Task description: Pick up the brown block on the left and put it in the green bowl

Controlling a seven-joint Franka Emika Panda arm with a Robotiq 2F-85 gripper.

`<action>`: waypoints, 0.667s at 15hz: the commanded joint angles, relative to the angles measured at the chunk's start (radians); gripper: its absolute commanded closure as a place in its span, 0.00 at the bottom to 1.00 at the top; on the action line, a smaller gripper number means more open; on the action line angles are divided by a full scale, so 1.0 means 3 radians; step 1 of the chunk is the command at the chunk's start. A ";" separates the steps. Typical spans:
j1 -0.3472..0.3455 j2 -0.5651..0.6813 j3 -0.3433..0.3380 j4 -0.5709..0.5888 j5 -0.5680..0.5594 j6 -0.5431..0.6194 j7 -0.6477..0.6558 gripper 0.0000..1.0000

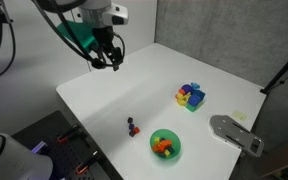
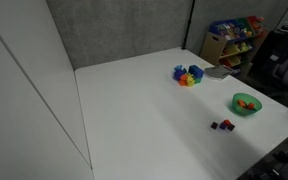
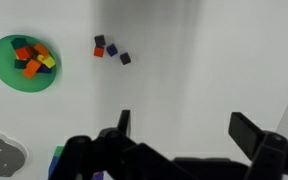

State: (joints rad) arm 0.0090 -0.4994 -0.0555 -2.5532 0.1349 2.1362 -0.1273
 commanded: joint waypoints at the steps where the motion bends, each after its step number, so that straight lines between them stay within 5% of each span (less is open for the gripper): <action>1: -0.0096 0.0477 0.0022 -0.0034 -0.0142 0.0435 0.0120 0.00; 6: -0.0156 0.1194 0.0010 -0.0067 -0.0304 0.1056 0.0062 0.00; 10: -0.0212 0.1729 0.0017 0.0027 -0.0903 0.1467 0.0169 0.00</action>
State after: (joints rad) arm -0.0356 -0.0824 -0.0561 -2.5856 -0.0214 2.5118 -0.1160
